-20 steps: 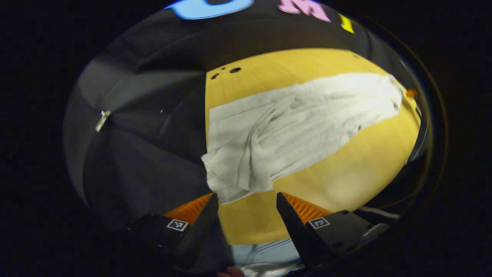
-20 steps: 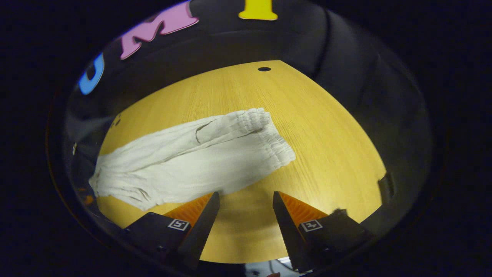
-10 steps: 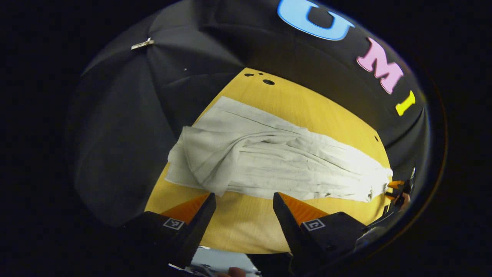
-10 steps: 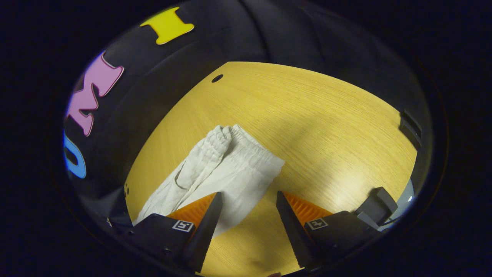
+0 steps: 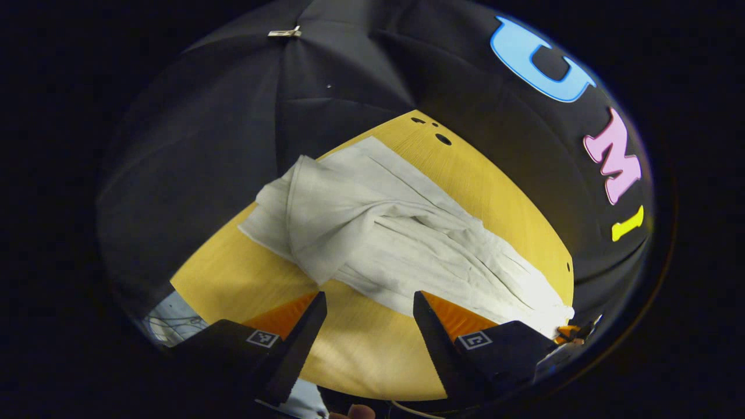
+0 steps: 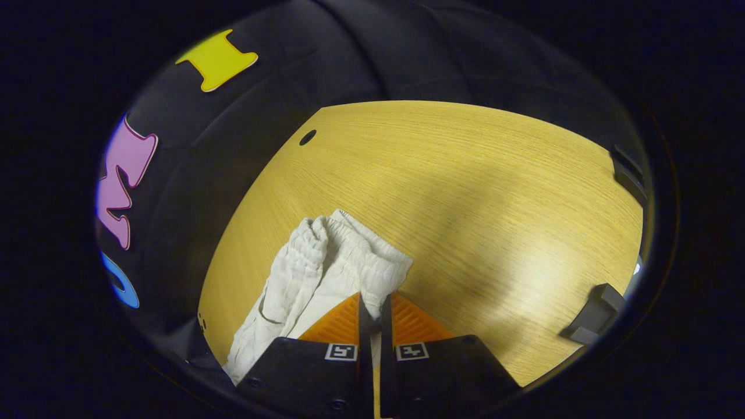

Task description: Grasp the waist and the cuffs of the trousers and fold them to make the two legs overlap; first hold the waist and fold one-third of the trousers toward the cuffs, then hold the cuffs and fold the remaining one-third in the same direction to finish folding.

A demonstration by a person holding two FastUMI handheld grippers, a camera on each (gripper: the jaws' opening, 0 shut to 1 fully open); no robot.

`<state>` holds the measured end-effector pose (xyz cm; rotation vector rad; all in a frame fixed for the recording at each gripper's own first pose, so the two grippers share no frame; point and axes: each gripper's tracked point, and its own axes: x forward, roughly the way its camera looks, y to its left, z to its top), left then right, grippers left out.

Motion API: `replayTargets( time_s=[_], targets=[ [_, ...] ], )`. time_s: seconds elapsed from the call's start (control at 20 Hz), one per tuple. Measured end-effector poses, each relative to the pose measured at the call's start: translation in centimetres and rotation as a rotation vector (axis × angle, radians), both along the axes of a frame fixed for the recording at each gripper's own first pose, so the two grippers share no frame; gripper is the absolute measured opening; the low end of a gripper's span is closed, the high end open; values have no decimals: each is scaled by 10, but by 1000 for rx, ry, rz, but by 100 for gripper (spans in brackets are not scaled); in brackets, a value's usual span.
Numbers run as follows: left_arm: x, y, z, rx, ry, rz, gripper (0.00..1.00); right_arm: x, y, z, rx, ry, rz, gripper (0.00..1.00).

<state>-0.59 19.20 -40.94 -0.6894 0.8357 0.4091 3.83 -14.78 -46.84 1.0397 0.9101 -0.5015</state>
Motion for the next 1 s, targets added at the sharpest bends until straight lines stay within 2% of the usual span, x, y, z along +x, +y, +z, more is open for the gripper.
replayTargets(
  time_s=[0.15,0.35,0.4,0.45,0.65,0.85,0.95,1.0],
  targets=[
    [7,-15,-3,-52,-8,94,96,1,2,0,55,-33,-42,9],
    [15,-34,-8,-176,-42,255,95,2,2,1,96,-48,21,9],
    [21,-33,-8,-183,-64,296,91,3,1,0,101,-53,39,9],
    [28,-29,-8,-189,-76,319,96,2,1,1,108,-57,48,9],
    [61,-9,-8,-172,-81,346,92,4,2,0,129,-83,52,9],
    [104,2,-11,-204,-75,352,93,6,1,0,120,-103,74,9],
    [112,0,-17,-194,-26,319,88,6,1,1,111,-107,80,9],
    [114,-1,-20,-185,-4,294,81,6,1,2,106,-108,82,9]
  ],
)
